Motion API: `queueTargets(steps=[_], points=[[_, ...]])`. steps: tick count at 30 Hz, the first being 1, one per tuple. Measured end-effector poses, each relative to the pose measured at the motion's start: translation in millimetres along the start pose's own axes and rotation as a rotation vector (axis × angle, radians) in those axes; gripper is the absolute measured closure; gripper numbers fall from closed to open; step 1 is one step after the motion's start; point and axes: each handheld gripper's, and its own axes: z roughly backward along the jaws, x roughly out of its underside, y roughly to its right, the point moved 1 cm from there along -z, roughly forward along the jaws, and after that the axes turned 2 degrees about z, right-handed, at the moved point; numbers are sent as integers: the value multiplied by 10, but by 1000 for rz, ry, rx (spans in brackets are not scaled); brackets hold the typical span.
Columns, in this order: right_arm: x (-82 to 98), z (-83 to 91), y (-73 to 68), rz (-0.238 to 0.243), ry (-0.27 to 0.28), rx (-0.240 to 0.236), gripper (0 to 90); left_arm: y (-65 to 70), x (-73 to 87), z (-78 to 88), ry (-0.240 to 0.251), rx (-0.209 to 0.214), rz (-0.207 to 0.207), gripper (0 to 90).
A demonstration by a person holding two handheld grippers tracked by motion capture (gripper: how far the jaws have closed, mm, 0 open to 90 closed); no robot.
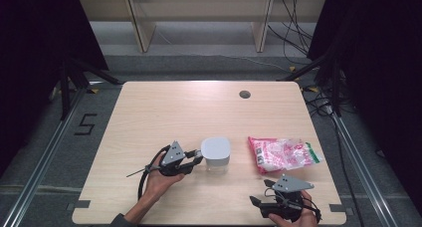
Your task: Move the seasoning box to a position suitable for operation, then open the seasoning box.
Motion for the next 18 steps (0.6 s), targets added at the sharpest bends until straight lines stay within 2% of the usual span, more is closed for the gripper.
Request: queueTargets(steps=[2, 3, 4, 5, 7, 9, 10, 11, 12, 14, 18], points=[[2, 4, 12, 7, -3, -3, 261, 1, 1, 12, -2, 2, 15, 676], [4, 4, 14, 6, 2, 1, 261, -12, 0, 21, -6, 5, 21, 646], [5, 11, 7, -4, 7, 11, 261, -12, 2, 28, -4, 8, 52, 599], [5, 12, 15, 4, 3, 9, 260, -19, 6, 38, -6, 25, 65, 558], [6, 14, 14, 4, 1, 14, 261, -8, 7, 74, -19, 46, 64, 511], [4, 9, 6, -4, 4, 5, 261, 6, 5, 114, -32, 27, 73, 425], [5, 10, 4, -4, 4, 10, 261, -1, 2, 138, -34, 32, 77, 385], [4, 16, 10, -8, -9, -5, 261, -3, -3, 169, -31, 36, 71, 378], [4, 12, 12, -2, -9, 1, 260, -3, -12, 215, -31, 33, 59, 383], [4, 2, 16, 11, -6, 5, 261, 10, -32, 272, -22, 34, 62, 375], [5, 5, 20, 9, -5, 1, 261, 10, -100, 374, 4, 48, 95, 370]])
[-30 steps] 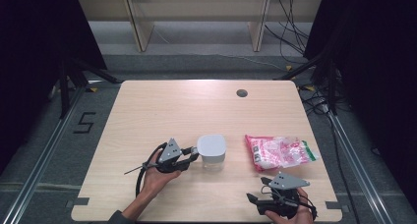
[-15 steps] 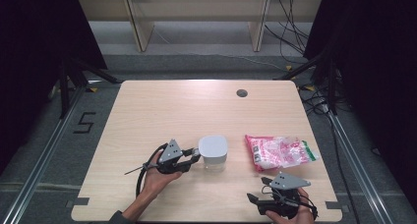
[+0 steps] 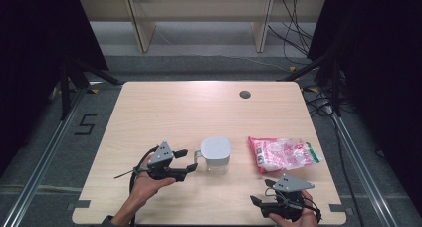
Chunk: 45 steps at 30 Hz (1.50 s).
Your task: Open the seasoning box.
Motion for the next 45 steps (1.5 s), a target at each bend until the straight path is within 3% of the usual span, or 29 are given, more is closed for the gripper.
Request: queueTargets(steps=[4, 7, 10, 14, 17, 18, 19, 22, 25, 26, 28, 30, 33, 35, 36, 39, 45], points=[[-1, -2, -4, -6, 7, 18, 260, 34, -70, 75, 18, 25, -14, 457], [0, 2, -5, -10, 8, 27, 260, 57, -104, 100, 31, 45, -37, 572], [-6, 5, -2, -5, 4, 33, 257, 68, -129, 125, 39, 39, -72, 695], [-7, -5, -19, -9, 6, 28, 257, 89, -156, 132, 57, 27, -84, 834], [-10, -9, -19, -4, 6, 23, 256, 111, -228, 118, 69, 31, -109, 889], [-12, -11, -18, -6, 6, 23, 251, 107, -250, 109, 73, 43, -127, 890], [-14, -12, -17, -6, 8, 25, 248, 126, -264, 105, 77, 32, -106, 891], [-14, -2, -31, -28, 0, 36, 247, 139, -343, 84, 95, 34, -100, 892], [-20, -10, -23, -4, 10, 42, 241, 131, -401, 58, 94, 29, -108, 892], [-20, -12, -30, -13, 9, 36, 237, 138, -412, 29, 98, 36, -89, 892], [-22, -18, -36, -12, 5, 10, 232, 137, -432, -6, 95, 29, -86, 892], [-23, -18, -33, -6, 13, 14, 224, 134, -448, -44, 92, 30, -86, 892], [-19, -14, -24, -5, 20, 36, 199, 117, -459, -92, 83, 34, -100, 891], [-22, -18, -16, -3, 25, 16, 194, 110, -446, -119, 80, 33, -82, 891], [-22, -12, -25, -15, 21, 16, 190, 88, -440, -133, 77, 33, -95, 891], [-26, -9, -31, 1, 25, 43, 180, 66, -419, -147, 79, 26, -58, 891], [-58, -38, -48, 33, 58, 59, 196, 65, -420, -149, 80, 18, -82, 891]])
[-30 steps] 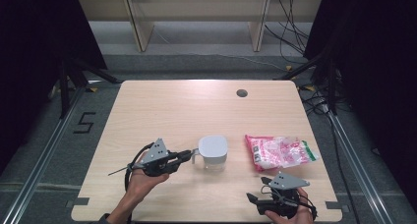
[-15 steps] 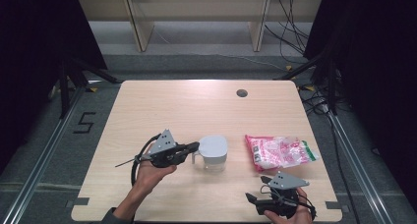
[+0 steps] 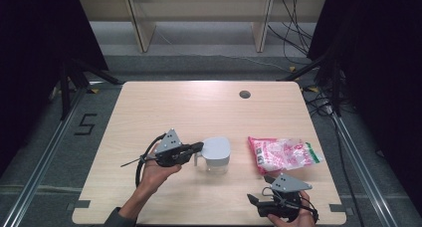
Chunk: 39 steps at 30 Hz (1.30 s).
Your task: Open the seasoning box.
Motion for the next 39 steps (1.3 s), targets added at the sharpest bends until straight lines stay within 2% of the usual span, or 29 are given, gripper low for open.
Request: queueTargets(steps=[1, 2, 3, 5, 6, 8, 9, 10, 11, 12, 14, 15, 17, 18, 20, 21, 27, 28, 30, 32, 34, 35, 38, 39], points=[[-6, -1, -3, -1, 3, 4, 204, 4, 3, 2, 0, -2, 0, 891], [-17, -11, -11, -1, -5, -16, 213, 5, 6, 4, 1, -4, -1, 891], [-30, -21, -16, 9, 3, -9, 231, 3, 7, 5, 0, -5, -4, 891], [-67, -35, -22, 19, 8, -1, 296, 1, 8, 6, -1, -4, -5, 891], [-93, -53, -6, 33, 17, -14, 340, 1, 9, 7, 0, -4, -5, 891], [-140, -74, 11, 25, 26, -16, 436, -3, 10, 10, 1, -2, -16, 891], [-159, -91, 42, 48, 35, -23, 464, -6, 12, 11, 1, 2, -15, 891], [-190, -109, 63, 48, 31, -30, 489, -6, 16, 12, 3, 1, -10, 891], [-220, -124, 86, 62, 39, -19, 523, -2, 22, 18, 2, -7, 3, 891], [-251, -138, 100, 71, 44, -12, 555, -7, 26, 22, 3, -9, -2, 891], [-325, -157, 126, 77, 62, 2, 592, -7, 33, 27, 2, -8, 0, 891], [-360, -164, 128, 65, 71, -1, 618, -13, 33, 29, 2, -8, -4, 891], [-423, -179, 143, 74, 94, -6, 669, -15, 38, 28, 5, -4, 10, 891], [-470, -192, 158, 105, 116, -1, 700, -15, 40, 29, 5, -5, 9, 891], [-528, -201, 150, 99, 119, -8, 775, -11, 39, 28, 4, -4, 5, 891], [-563, -220, 152, 116, 130, -4, 809, -13, 39, 28, 4, -3, 3, 891], [-663, -336, 142, 137, 126, -31, 899, -14, 39, 28, 5, -3, -1, 891], [-675, -359, 132, 124, 139, -26, 900, -16, 40, 28, 5, -2, 4, 891], [-712, -384, 134, 138, 138, -21, 900, -22, 38, 30, 4, -4, -9, 891], [-747, -414, 142, 159, 139, -32, 900, -16, 40, 29, 4, -5, -3, 892], [-772, -446, 128, 155, 147, -33, 900, -24, 39, 30, 4, -5, -11, 892], [-785, -434, 123, 152, 126, -37, 900, -23, 39, 30, 4, -6, -11, 892], [-837, -459, 100, 168, 133, -42, 900, -24, 38, 30, 3, -5, -12, 891], [-853, -477, 94, 186, 136, -40, 900, -26, 39, 31, 4, -5, -12, 891]])
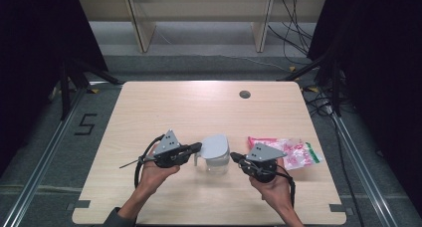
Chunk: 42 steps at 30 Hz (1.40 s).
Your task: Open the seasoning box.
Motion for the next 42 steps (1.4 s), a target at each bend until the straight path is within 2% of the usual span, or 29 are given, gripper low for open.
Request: queueTargets(steps=[2, 3, 5, 6, 7, 8, 9, 10, 11, 12, 15, 16, 18, 19, 21, 23, 26, 29, 32, 35, 37, 39, 40, 41, 42], points=[[-27, -23, -26, -15, -16, -6, 900, -1, 1, 2, 0, -1, -1, 892], [-40, -34, -31, -10, -7, -5, 900, 8, 4, 1, 0, -2, 11, 892], [-63, -64, -42, 9, 5, -10, 900, 0, 4, 3, -3, -5, 6, 892], [-73, -60, -45, 12, -7, -9, 900, -7, 4, 3, -1, -3, 2, 891], [-79, -70, -55, -1, 6, -2, 900, -5, 9, 1, 3, -2, 16, 891], [-93, -67, -52, 12, 1, -11, 900, -3, 12, 2, 5, -6, 22, 885], [-103, -75, -53, 21, 9, -11, 900, -8, 12, 11, 2, -9, 24, 869], [-115, -65, -60, 9, 3, -5, 900, -14, 10, 14, 10, 2, 35, 841], [-128, -71, -60, 23, 6, -11, 900, -17, 6, 33, 7, 2, 51, 818], [-136, -77, -59, 30, 6, -12, 900, -35, -2, 50, 10, 6, 43, 804], [-156, -93, -80, 15, 14, -8, 900, -60, 3, 124, 10, -9, 64, 744], [-166, -95, -81, 18, 11, -12, 900, -69, 15, 143, 12, -1, 72, 717], [-180, -114, -82, 37, 19, -17, 900, -77, 46, 186, 11, 7, 89, 660], [-186, -123, -84, 37, 15, -25, 900, -81, 63, 210, 7, -3, 95, 635], [-200, -136, -97, 30, 17, -20, 900, -88, 96, 244, -5, 2, 93, 584], [-228, -151, -109, 47, 23, -25, 900, -79, 127, 286, -22, -1, 79, 530], [-277, -166, -129, 55, 28, -29, 900, -64, 177, 346, -39, -24, 69, 459], [-329, -207, -159, 63, 33, -33, 900, -55, 223, 417, -50, -43, 59, 425], [-355, -221, -188, 50, 26, -38, 900, -61, 251, 442, -49, -44, 65, 395], [-419, -276, -242, 85, 31, -49, 900, -76, 295, 488, -62, -55, 52, 381], [-438, -299, -266, 96, 36, -52, 900, -76, 333, 513, -61, -72, 89, 373], [-480, -333, -304, 110, 38, -65, 900, -87, 352, 534, -67, -77, 89, 366], [-487, -344, -317, 109, 39, -67, 900, -97, 354, 540, -65, -70, 75, 364], [-498, -361, -332, 118, 40, -70, 900, -86, 362, 542, -60, -75, 98, 362], [-505, -373, -343, 125, 38, -73, 900, -87, 364, 545, -61, -76, 96, 362]])
